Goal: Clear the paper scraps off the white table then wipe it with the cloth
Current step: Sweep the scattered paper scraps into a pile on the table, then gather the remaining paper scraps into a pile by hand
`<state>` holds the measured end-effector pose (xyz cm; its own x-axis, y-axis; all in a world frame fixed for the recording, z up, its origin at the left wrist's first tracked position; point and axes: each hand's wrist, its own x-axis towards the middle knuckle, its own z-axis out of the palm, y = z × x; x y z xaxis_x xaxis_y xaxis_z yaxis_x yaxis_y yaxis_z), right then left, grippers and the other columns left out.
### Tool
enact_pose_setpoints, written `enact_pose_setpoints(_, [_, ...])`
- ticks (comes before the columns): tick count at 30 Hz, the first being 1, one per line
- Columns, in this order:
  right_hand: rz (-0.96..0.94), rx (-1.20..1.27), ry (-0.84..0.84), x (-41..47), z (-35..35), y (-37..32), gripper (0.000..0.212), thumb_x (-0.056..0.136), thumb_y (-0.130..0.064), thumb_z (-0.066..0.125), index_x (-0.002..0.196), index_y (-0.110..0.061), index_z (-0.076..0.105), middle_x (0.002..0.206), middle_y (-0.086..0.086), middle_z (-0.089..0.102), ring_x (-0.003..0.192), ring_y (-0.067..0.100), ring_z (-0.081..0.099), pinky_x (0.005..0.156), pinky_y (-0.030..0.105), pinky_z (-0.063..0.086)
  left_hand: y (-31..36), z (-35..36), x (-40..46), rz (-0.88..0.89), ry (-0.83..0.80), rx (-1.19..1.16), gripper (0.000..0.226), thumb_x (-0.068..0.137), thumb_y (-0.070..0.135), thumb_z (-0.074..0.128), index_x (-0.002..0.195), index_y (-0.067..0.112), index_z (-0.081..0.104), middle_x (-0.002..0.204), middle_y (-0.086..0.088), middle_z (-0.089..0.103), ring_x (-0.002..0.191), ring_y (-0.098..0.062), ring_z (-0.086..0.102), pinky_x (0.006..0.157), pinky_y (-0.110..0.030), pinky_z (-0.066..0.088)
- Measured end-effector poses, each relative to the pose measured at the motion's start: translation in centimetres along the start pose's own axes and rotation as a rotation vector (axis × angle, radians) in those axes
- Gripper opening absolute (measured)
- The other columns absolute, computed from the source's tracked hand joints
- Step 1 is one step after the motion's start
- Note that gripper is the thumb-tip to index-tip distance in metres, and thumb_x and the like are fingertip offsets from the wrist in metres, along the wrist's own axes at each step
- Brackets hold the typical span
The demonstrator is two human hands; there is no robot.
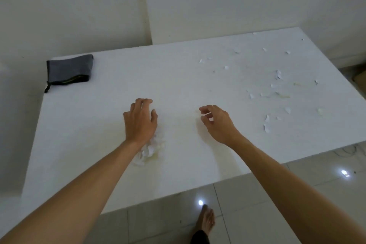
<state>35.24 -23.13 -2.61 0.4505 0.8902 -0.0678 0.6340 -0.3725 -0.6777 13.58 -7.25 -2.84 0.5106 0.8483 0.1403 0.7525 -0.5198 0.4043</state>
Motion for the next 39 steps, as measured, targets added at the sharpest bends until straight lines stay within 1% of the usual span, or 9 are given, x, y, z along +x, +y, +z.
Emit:
enact_pose_setpoints(9, [-0.071, -0.079, 0.049, 5.5, -7.3, 9.5, 0.031, 0.101, -0.015, 0.059, 0.132, -0.016, 0.062, 0.126, -0.001, 0.059, 0.109, 0.012, 0.064, 0.092, 0.029, 0.052, 8.4, 7.6, 7.8, 0.024, -0.008, 0.037, 0.03, 0.091, 0.014, 0.06, 0.121, 0.012, 0.062, 0.136, -0.008, 0.051, 0.119, -0.029, 0.053, 0.086, -0.048, 0.044])
enact_pose_setpoints(17, [-0.011, -0.124, 0.182, 9.8, -14.4, 17.1, 0.027, 0.1, -0.012, 0.059, 0.127, -0.018, 0.064, 0.126, -0.003, 0.057, 0.108, 0.009, 0.063, 0.085, 0.024, 0.052, 13.1, 12.9, 14.5, -0.016, -0.001, -0.029, 0.04, 0.09, 0.014, 0.058, 0.129, 0.009, 0.054, 0.141, -0.011, 0.048, 0.128, -0.034, 0.049, 0.102, -0.055, 0.04])
enact_pose_setpoints(21, [-0.02, -0.207, 0.194, 13.2, -18.1, 20.1, 0.028, 0.098, -0.012, 0.06, 0.125, -0.018, 0.06, 0.126, -0.002, 0.05, 0.101, 0.017, 0.063, 0.086, 0.04, 0.057, 15.1, 15.3, 18.1, -0.104, -0.032, -0.038, 0.05, 0.096, 0.019, 0.052, 0.143, 0.005, 0.042, 0.156, -0.014, 0.037, 0.149, -0.033, 0.027, 0.119, -0.06, 0.017])
enact_pose_setpoints(25, [0.064, -0.294, 0.279, 17.4, -21.1, 23.1, 0.033, 0.097, -0.015, 0.061, 0.129, -0.022, 0.058, 0.133, -0.003, 0.048, 0.103, 0.022, 0.062, 0.093, 0.04, 0.046, 17.7, 17.5, 20.7, -0.172, -0.039, -0.069, 0.052, 0.104, 0.029, 0.038, 0.149, 0.005, 0.036, 0.163, -0.013, 0.026, 0.153, -0.028, 0.015, 0.122, -0.057, 0.002])
enact_pose_setpoints(27, [0.151, -0.294, 0.317, 19.3, -22.2, 24.7, 0.034, 0.098, -0.019, 0.058, 0.132, -0.023, 0.056, 0.135, -0.001, 0.048, 0.113, 0.025, 0.059, 0.098, 0.043, 0.04, 19.5, 18.5, 20.9, -0.113, -0.044, -0.039, 0.056, 0.104, 0.036, 0.032, 0.148, 0.003, 0.038, 0.162, -0.016, 0.028, 0.152, -0.03, 0.019, 0.121, -0.057, 0.005])
enact_pose_setpoints(29, [0.227, -0.265, 0.327, 20.3, -22.9, 26.1, 0.033, 0.1, -0.024, 0.056, 0.134, -0.023, 0.054, 0.138, 0.002, 0.047, 0.123, 0.027, 0.054, 0.103, 0.045, 0.038, 22.0, 19.6, 19.9, 0.079, -0.08, -0.036, 0.06, 0.103, 0.041, 0.029, 0.147, 0.002, 0.043, 0.16, -0.017, 0.033, 0.151, -0.031, 0.024, 0.122, -0.058, 0.012])
enact_pose_setpoints(34, [0.209, -0.247, 0.315, 21.4, -24.2, 28.1, 0.03, 0.103, -0.025, 0.052, 0.133, -0.022, 0.053, 0.139, 0.001, 0.046, 0.127, 0.024, 0.052, 0.103, 0.046, 0.037, 28.1, 21.3, 16.7, 0.413, -0.245, -0.174, 0.058, 0.107, 0.041, 0.028, 0.152, 0.005, 0.037, 0.162, -0.009, 0.03, 0.154, -0.019, 0.017, 0.122, -0.054, 0.018])
enact_pose_setpoints(37, [0.169, -0.251, 0.32, 22.1, -26.0, 29.6, 0.026, 0.103, -0.024, 0.052, 0.129, -0.022, 0.054, 0.132, 0.0, 0.048, 0.119, 0.022, 0.054, 0.102, 0.043, 0.035, 29.5, 21.0, 18.9, 0.34, -0.189, -0.379, 0.053, 0.106, 0.034, 0.034, 0.147, 0.002, 0.043, 0.156, -0.011, 0.041, 0.152, -0.022, 0.024, 0.124, -0.046, 0.019])
enact_pose_setpoints(39, [0.129, -0.281, 0.312, 22.5, -27.5, 31.0, 0.026, 0.103, -0.023, 0.052, 0.128, -0.02, 0.055, 0.131, 0.001, 0.049, 0.116, 0.022, 0.054, 0.1, 0.04, 0.034, 29.5, 21.1, 22.1, 0.219, -0.077, -0.367, 0.049, 0.104, 0.029, 0.037, 0.142, 0.001, 0.048, 0.151, -0.015, 0.046, 0.149, -0.029, 0.03, 0.123, -0.046, 0.02])
